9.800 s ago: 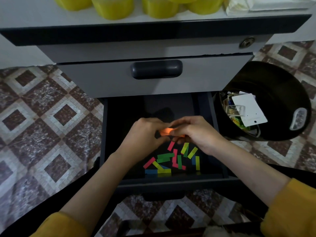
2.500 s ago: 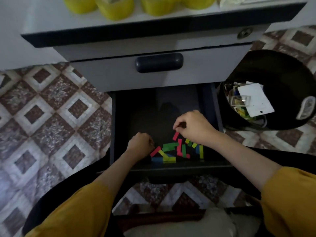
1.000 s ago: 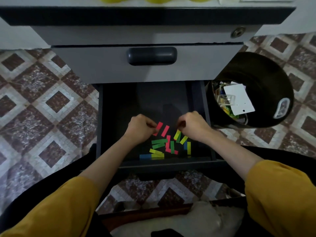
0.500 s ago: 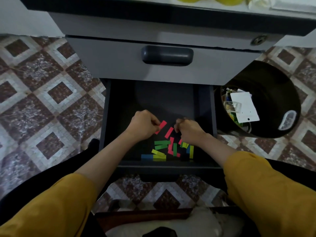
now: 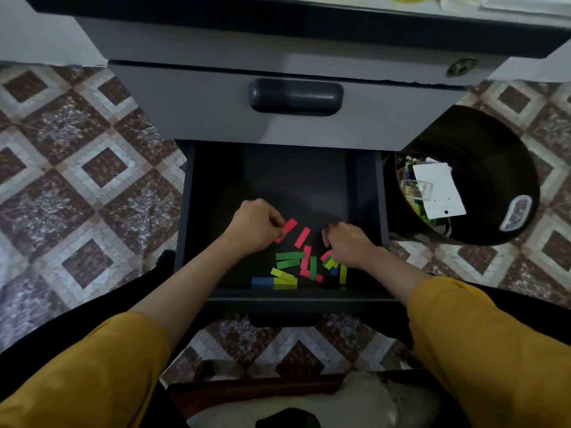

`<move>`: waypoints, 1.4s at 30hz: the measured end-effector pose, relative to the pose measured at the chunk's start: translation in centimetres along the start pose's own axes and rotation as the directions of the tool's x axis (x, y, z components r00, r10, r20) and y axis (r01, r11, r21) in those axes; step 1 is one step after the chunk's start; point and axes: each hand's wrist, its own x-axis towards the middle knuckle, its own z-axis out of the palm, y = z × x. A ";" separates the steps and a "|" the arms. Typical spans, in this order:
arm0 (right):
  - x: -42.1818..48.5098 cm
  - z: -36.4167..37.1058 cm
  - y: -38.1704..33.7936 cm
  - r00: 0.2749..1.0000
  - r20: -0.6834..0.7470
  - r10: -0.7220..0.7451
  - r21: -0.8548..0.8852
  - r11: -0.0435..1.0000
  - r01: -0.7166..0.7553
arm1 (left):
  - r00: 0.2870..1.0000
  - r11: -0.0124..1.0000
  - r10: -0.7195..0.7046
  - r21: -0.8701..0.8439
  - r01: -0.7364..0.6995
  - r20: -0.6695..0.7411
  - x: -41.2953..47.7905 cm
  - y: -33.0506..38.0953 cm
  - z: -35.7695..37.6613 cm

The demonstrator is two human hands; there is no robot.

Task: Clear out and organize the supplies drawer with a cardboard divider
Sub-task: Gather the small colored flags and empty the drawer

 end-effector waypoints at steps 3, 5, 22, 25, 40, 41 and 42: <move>0.0 0.2 0.0 1.000 0.011 0.006 -0.014 1.000 -0.006 | 1.000 1.000 0.004 -0.012 -0.004 0.005 0.0 -0.1 -0.1; 0.2 0.2 0.1 0.999 -0.014 0.030 0.028 0.999 -0.029 | 1.000 0.999 0.001 -0.045 -0.001 0.004 0.0 -0.1 -0.2; -0.7 -4.1 -1.5 0.965 0.176 0.192 0.952 0.216 -0.217 | 0.981 0.791 -0.180 -0.583 0.187 0.070 0.1 -0.1 0.3; -1.0 -4.7 -2.5 0.975 0.186 0.124 0.976 0.094 -0.198 | 0.974 0.759 -0.224 -0.620 0.199 0.039 0.1 -0.1 0.6; -0.2 -4.4 -2.8 0.988 0.141 0.060 0.964 0.219 -0.151 | 0.952 0.739 -0.306 -0.625 0.251 0.019 0.6 -0.2 1.0; 0.0 -3.9 -2.6 0.990 0.110 0.087 0.873 0.468 -0.138 | 0.951 0.752 -0.310 -0.609 0.253 0.012 0.6 -0.3 1.0; 0.2 -3.4 -2.5 0.994 0.067 0.090 0.696 0.709 -0.111 | 0.951 0.762 -0.309 -0.597 0.251 0.006 0.6 -0.3 1.0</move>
